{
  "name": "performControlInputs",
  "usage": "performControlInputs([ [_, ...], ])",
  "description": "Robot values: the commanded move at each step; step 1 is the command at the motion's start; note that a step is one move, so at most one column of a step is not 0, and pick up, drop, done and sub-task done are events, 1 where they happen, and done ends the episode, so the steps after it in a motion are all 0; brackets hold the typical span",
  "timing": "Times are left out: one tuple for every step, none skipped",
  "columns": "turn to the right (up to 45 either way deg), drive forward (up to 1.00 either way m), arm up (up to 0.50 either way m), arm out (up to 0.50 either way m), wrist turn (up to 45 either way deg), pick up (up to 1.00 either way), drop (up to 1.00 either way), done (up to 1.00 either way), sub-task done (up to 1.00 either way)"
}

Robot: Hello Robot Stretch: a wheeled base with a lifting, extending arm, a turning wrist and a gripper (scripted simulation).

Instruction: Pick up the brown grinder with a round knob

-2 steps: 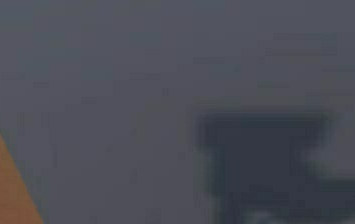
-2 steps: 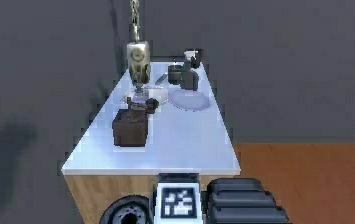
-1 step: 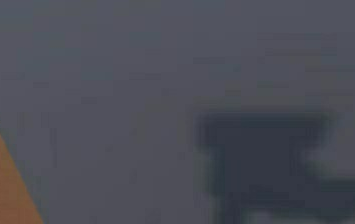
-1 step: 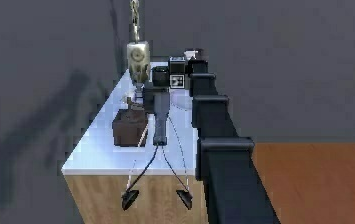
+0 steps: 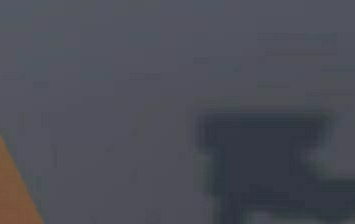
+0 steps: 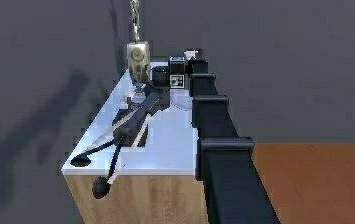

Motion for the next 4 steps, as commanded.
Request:
performControlInputs([
  [0.0, 0.00, 0.00, 0.00, 45.0, 0.00, 0.00, 0.00, 0.00],
  [0.0, 0.00, 0.00, 0.00, 45.0, 0.00, 0.00, 0.00, 0.00],
  [0.0, 0.00, 0.00, 0.00, 3.0, 0.00, 0.00, 0.00, 0.00],
  [0.0, 0.00, 0.00, 0.00, 0.0, 1.00, 0.00, 0.00, 0.00],
])
